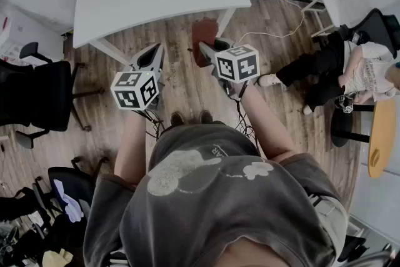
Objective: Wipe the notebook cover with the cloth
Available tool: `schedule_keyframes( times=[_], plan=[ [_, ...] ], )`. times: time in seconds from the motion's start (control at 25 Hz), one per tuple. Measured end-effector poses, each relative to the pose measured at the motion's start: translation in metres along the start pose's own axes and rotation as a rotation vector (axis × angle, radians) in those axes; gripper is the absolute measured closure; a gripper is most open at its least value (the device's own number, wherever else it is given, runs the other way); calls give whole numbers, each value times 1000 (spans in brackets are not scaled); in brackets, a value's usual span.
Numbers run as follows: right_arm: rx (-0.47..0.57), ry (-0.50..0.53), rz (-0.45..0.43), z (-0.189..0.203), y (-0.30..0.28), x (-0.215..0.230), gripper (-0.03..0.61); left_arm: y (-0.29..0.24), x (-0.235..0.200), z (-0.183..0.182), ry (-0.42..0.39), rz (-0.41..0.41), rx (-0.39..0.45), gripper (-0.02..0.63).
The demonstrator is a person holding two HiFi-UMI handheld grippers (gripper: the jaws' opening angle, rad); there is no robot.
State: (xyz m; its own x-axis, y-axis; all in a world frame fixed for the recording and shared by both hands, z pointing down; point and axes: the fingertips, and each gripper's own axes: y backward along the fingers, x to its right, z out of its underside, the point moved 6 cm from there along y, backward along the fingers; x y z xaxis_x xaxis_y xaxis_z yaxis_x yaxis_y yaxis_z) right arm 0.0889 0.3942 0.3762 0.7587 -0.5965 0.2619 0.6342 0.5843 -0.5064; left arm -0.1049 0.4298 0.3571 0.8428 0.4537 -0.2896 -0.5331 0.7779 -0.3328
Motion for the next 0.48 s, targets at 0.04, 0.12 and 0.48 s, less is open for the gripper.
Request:
schedule_keyframes(
  times=[0.04,0.12,0.48],
  plan=[
    [0,-1,-2,1,-1,1,503,-1,0,1,1,0,0,606],
    [-1,-2,-6,3,-1,2,502,-3,1,4,3,-2,-1,606],
    [-19,1,-40,9,4,10,503,-4,10,7,17,-47,-5,606]
  ],
)
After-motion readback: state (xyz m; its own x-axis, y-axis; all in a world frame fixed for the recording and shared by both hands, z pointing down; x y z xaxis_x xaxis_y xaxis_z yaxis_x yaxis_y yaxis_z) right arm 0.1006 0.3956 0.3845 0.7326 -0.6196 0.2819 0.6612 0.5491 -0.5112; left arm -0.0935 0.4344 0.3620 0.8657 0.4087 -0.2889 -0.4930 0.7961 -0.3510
